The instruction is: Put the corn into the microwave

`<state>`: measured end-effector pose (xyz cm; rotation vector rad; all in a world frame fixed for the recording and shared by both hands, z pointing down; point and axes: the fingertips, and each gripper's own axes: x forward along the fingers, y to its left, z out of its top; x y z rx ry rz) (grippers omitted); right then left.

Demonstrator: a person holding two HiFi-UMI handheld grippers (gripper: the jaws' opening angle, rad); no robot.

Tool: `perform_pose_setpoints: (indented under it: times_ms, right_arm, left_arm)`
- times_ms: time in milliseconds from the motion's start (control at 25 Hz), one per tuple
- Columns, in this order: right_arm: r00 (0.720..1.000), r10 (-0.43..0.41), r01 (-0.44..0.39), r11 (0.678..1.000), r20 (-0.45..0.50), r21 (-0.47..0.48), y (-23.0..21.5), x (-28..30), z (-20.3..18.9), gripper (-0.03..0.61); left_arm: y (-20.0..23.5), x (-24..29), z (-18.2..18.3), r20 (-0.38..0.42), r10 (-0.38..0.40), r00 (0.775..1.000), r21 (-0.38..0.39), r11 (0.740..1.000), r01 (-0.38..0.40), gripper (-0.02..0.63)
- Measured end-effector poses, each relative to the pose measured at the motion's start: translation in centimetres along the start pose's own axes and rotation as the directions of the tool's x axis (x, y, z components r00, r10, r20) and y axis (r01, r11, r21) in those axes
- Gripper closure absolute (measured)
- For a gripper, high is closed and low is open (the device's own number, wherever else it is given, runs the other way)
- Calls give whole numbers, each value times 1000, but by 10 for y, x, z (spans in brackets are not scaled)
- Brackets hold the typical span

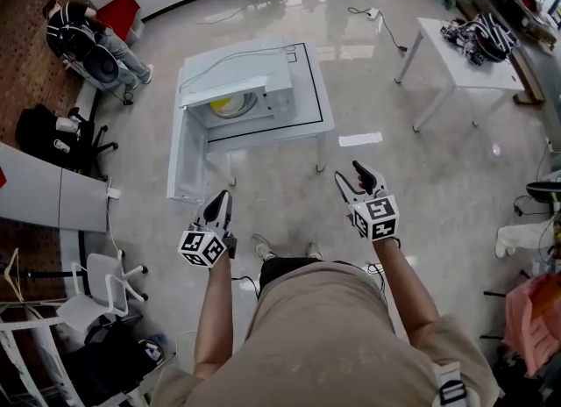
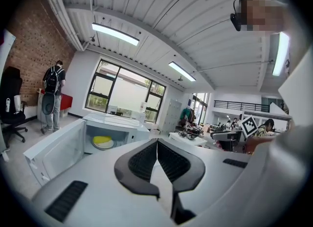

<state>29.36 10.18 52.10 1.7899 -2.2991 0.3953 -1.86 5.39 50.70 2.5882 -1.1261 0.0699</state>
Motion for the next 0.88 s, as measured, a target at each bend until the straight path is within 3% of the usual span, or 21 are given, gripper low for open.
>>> perform_pose_setpoints:
  times_ms: [320,880]
  right_arm:
    - [999,43,-42,998,20,-39,20,8,7,385]
    - [998,60,-59,998,21,-19,31,19,10,397]
  left_arm:
    - [-11,10,4,-20,-57,998,28,998,58,604]
    - [-26,23,-3,-42,-146,988,-17,989,146,604]
